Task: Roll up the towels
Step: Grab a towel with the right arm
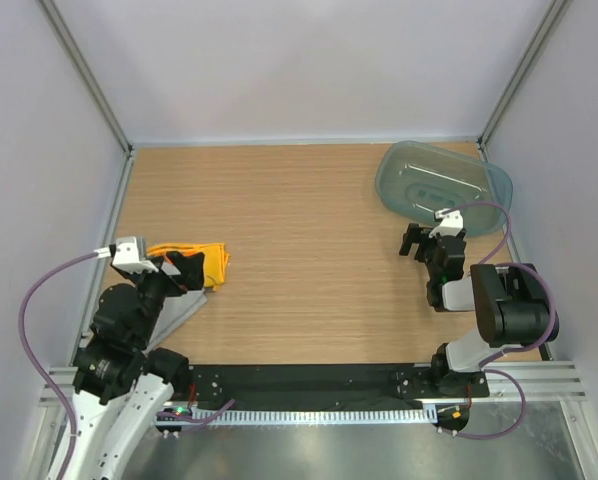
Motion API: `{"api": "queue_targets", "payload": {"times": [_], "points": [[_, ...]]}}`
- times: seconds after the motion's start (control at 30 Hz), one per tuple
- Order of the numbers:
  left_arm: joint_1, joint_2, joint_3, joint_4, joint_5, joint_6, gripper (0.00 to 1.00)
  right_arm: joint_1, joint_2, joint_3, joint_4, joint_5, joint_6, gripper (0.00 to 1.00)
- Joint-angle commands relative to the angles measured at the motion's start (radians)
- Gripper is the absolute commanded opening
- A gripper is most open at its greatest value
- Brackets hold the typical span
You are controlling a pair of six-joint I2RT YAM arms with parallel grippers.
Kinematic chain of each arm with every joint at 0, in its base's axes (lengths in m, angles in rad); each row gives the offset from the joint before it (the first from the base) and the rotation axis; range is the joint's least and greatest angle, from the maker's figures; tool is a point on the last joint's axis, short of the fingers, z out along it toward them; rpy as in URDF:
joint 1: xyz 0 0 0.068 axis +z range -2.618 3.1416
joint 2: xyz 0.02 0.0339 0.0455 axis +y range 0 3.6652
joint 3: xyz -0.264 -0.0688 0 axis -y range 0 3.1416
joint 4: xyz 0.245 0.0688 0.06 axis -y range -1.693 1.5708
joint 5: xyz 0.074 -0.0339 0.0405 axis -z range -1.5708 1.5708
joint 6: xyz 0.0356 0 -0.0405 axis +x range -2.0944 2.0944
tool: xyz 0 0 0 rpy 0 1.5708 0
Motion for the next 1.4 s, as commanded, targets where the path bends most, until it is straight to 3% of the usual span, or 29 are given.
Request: {"api": "queue_targets", "payload": {"times": [0.0,0.17,0.27,0.33,0.47,0.53,0.6,0.8,0.97,1.07,1.2,1.37], "points": [[-0.011,0.041,0.034,0.001,-0.098,-0.012,1.0,0.006,-0.015,0.014,0.063,0.002,-0.011,1.0],[-0.019,0.132,0.084,-0.02,-0.061,0.043,1.0,0.006,-0.014,0.014,0.063,0.002,-0.011,1.0],[-0.022,0.224,0.127,-0.062,-0.086,0.0,1.0,0.006,-0.017,0.014,0.063,0.001,-0.011,1.0],[-0.02,0.256,0.131,-0.046,0.073,0.014,1.0,0.006,-0.015,0.015,0.061,0.001,-0.011,1.0],[-0.02,0.261,0.114,0.004,0.155,-0.19,1.0,0.006,-0.015,0.015,0.061,0.002,-0.011,1.0],[-0.02,0.252,0.073,0.067,0.21,-0.17,1.0,0.006,-0.015,0.015,0.063,0.002,-0.011,1.0],[-0.02,0.256,0.022,0.139,0.362,-0.097,1.0,0.006,-0.015,0.015,0.061,0.002,-0.011,1.0],[-0.02,0.382,0.111,0.0,0.188,-0.098,1.0,0.006,-0.012,0.02,0.054,0.018,-0.007,1.0],[-0.02,0.315,0.086,0.018,0.115,-0.064,1.0,0.05,-0.077,0.021,0.005,0.13,0.01,1.0],[-0.022,0.279,0.082,0.02,0.089,-0.052,1.0,0.078,-0.202,0.03,-0.118,0.154,0.009,1.0],[-0.022,0.296,0.092,0.007,0.098,-0.058,1.0,0.113,-0.362,0.078,-0.422,0.087,0.049,1.0],[-0.022,0.298,0.103,-0.009,0.065,-0.057,1.0,0.284,-0.529,0.199,-0.682,0.065,0.076,1.0]]}}
